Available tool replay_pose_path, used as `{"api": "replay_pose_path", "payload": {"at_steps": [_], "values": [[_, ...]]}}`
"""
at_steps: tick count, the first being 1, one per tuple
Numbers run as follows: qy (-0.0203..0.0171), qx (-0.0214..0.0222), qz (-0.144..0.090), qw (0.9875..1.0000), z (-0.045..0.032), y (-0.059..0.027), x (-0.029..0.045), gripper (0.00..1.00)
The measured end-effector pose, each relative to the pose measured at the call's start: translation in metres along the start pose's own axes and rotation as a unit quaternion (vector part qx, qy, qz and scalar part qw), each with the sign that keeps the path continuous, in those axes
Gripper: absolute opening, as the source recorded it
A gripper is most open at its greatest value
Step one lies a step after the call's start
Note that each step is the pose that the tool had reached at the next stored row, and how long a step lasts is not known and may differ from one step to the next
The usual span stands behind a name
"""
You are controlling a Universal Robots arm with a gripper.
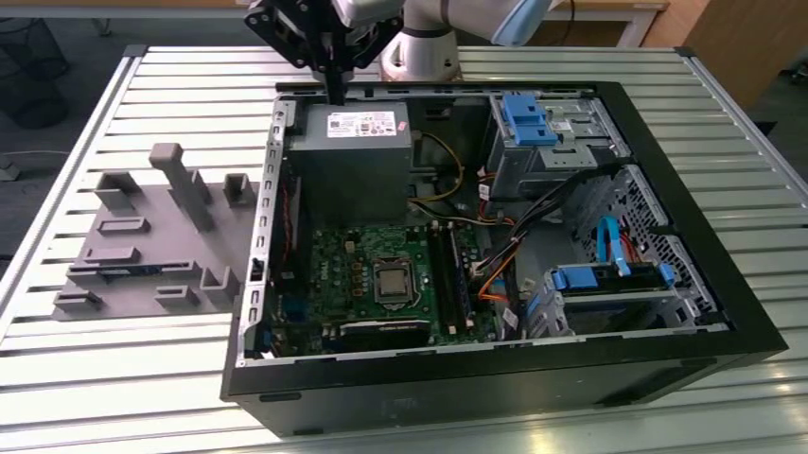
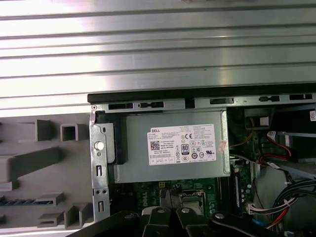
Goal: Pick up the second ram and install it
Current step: 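Reach for the second ram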
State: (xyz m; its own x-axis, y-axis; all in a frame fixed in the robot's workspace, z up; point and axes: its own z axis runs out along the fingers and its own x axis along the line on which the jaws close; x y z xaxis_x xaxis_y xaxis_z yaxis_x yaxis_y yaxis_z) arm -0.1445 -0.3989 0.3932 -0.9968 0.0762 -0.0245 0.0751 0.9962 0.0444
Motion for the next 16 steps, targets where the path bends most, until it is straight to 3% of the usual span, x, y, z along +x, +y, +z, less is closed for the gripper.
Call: {"api": "replay_pose_path", "payload": {"at_steps": [16], "values": [[0.0000,0.0000,0.000,1.0000,-0.0002,-0.0006,0.0086,0.11]]}}
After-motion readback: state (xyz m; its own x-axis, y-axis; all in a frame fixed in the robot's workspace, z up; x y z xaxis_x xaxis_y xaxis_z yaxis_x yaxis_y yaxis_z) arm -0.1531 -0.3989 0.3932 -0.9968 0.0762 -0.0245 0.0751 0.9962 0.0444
